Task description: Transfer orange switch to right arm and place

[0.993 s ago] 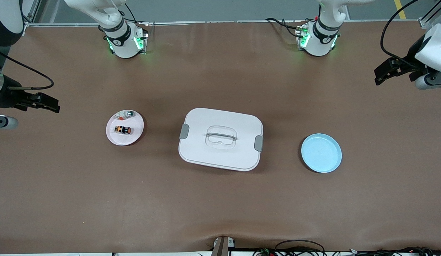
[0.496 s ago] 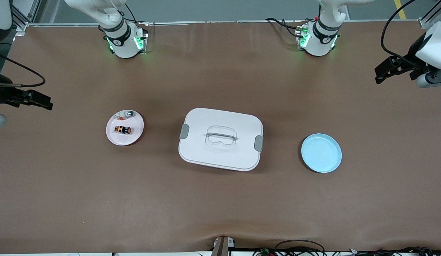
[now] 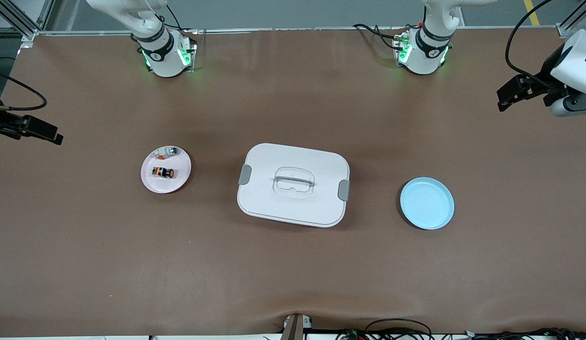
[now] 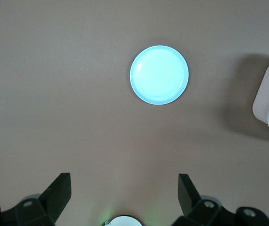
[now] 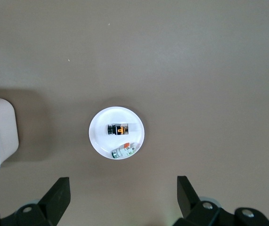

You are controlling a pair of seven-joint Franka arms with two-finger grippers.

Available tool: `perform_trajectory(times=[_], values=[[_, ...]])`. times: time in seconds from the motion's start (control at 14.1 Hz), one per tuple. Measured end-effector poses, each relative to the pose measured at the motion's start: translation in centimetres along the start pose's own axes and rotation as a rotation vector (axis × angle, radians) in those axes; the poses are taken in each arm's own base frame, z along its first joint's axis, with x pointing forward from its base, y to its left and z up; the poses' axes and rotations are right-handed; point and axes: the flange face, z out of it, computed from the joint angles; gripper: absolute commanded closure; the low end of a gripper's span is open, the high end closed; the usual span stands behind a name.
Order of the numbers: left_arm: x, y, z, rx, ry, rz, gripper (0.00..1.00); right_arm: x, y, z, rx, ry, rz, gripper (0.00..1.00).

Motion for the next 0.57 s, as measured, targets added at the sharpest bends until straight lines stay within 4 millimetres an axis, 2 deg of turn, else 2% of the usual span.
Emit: perform_trajectory(times=[0.57], values=[[-0.4, 0.2, -0.3, -0.022, 0.001, 0.042, 0.00, -1.6, 0.3, -0.1, 0.015, 0.020, -0.027, 0.00]])
